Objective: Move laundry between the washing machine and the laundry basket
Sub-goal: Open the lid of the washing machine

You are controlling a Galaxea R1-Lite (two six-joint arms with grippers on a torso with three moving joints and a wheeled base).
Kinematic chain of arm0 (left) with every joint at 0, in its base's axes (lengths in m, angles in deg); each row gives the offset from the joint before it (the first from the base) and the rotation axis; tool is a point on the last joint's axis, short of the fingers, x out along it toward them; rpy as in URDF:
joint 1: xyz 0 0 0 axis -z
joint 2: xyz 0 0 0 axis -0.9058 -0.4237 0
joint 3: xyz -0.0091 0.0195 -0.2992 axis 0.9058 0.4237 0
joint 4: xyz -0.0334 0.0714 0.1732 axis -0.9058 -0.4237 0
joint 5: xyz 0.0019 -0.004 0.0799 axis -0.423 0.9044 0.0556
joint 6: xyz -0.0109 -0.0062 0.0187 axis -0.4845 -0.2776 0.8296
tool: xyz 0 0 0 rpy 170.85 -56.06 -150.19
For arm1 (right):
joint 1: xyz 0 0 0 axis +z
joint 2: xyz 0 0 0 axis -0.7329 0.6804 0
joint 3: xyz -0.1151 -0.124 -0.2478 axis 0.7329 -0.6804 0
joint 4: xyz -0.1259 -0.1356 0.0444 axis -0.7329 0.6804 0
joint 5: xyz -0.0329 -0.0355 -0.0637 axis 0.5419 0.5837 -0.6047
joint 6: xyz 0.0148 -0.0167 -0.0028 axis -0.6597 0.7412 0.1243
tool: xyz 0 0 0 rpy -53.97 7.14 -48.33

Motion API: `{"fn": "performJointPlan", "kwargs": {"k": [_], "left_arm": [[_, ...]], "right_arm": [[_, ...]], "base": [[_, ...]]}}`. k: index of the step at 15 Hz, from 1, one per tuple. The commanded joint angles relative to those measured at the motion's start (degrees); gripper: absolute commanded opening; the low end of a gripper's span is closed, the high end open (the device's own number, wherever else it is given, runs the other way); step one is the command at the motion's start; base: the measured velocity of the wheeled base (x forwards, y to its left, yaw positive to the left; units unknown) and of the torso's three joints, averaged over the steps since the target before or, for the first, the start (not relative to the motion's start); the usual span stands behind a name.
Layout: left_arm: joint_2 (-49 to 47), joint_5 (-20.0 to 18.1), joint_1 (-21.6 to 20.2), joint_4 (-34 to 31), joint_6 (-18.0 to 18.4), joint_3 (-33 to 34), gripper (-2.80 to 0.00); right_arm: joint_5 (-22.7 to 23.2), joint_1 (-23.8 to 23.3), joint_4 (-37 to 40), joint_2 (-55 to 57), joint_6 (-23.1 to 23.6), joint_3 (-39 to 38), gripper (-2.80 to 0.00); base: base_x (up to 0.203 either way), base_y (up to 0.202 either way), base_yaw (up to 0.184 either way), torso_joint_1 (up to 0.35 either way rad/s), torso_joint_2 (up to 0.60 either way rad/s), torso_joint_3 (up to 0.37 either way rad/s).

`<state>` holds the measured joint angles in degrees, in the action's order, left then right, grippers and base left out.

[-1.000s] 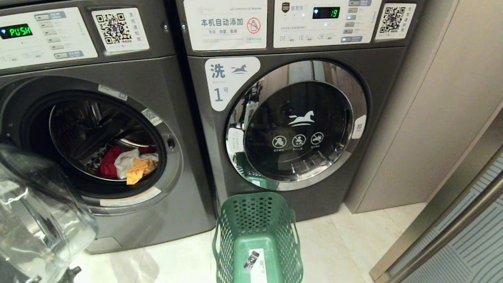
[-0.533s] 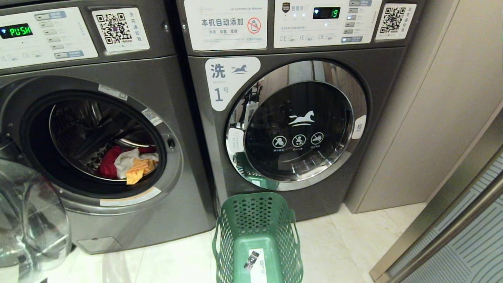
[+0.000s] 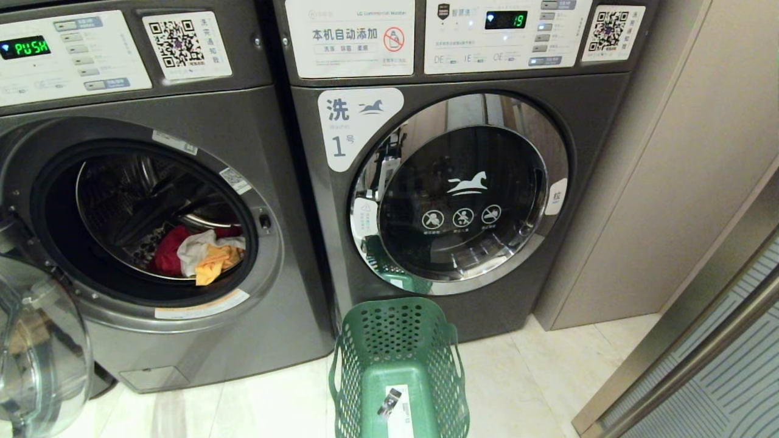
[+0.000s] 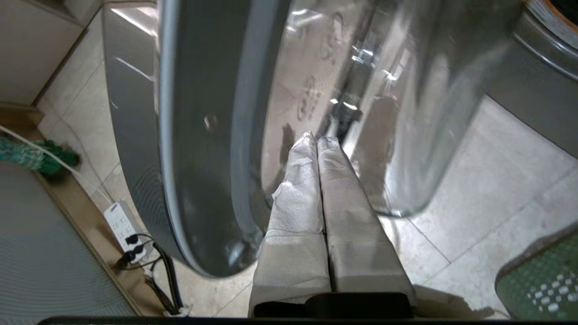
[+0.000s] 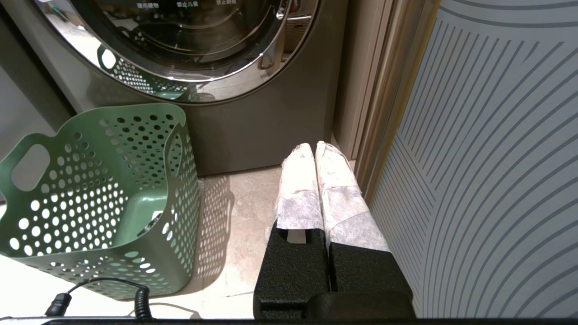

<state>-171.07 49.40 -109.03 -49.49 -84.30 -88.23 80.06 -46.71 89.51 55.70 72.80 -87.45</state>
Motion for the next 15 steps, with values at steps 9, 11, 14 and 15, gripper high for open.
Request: {"fn": "performJointPlan", "kwargs": {"k": [9, 11, 14, 15], "left_arm": [[-19.4, 2.9, -12.6, 13.8, 0.3, -11.4, -2.80], [-23.5, 2.9, -15.8, 18.2, 0.7, -14.4, -2.80], [-27.5, 2.8, -19.7, 26.4, 1.5, -16.7, -2.80], [-26.4, 2.6, -19.8, 26.5, 1.3, -16.6, -2.80]], "right_arm": [[0.0, 0.0, 0.0, 0.0, 0.0, 0.0, -2.80], [0.0, 0.0, 0.0, 0.0, 0.0, 0.0, -2.80], [0.0, 0.0, 0.0, 0.0, 0.0, 0.0, -2.80], [0.0, 0.0, 0.0, 0.0, 0.0, 0.0, -2.80]], "base": [[0.000, 0.000, 0.000, 0.000, 0.00, 0.000], [0.000, 0.000, 0.000, 0.000, 0.00, 0.000], [0.000, 0.000, 0.000, 0.000, 0.00, 0.000], [0.000, 0.000, 0.000, 0.000, 0.00, 0.000]]}}
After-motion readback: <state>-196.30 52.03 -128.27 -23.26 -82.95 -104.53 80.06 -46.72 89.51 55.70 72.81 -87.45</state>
